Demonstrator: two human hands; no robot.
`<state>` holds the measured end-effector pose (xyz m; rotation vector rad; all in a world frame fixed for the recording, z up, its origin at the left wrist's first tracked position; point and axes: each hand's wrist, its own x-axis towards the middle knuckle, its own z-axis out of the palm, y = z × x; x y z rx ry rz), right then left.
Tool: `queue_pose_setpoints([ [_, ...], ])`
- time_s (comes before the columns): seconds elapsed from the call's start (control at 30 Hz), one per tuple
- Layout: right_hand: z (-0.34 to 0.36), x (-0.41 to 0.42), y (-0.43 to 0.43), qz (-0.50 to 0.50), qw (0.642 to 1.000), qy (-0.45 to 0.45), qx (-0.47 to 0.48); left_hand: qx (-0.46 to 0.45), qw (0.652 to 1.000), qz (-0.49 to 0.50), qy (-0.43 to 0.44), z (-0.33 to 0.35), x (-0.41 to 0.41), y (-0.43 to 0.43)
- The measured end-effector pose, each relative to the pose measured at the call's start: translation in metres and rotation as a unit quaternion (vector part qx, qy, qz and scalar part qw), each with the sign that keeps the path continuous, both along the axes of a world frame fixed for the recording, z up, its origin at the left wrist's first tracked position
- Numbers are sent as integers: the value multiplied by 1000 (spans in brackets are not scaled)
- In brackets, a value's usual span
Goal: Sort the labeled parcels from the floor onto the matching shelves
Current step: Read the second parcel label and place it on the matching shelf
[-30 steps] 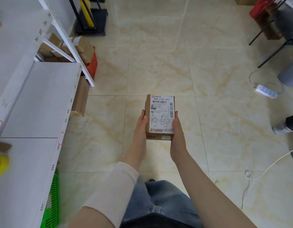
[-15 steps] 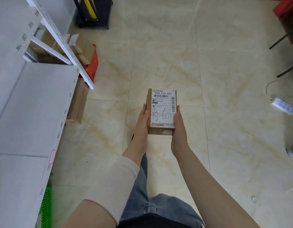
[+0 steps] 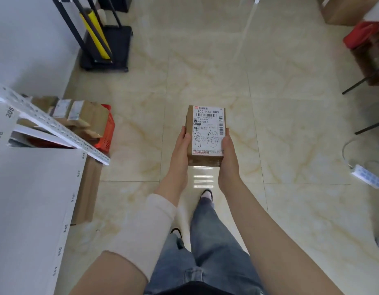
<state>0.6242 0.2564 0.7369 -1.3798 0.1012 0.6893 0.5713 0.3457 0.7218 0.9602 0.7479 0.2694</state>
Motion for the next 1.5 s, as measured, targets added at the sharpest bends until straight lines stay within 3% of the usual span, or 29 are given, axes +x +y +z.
queue_pose_setpoints([
  [0.4, 16, 309, 145, 6, 1000, -26, -8, 20, 1000, -11, 8, 25, 309, 146],
  [0.73, 20, 509, 335, 27, 999, -46, -2, 32, 999, 42, 6, 27, 504, 330],
  [1.07, 62, 692, 546, 7, 998, -56, -5, 25, 999, 28, -18, 60, 692, 542],
  [1.5, 42, 941, 742, 15, 998, -57, -5, 28, 999, 43, -2, 48, 938, 736],
])
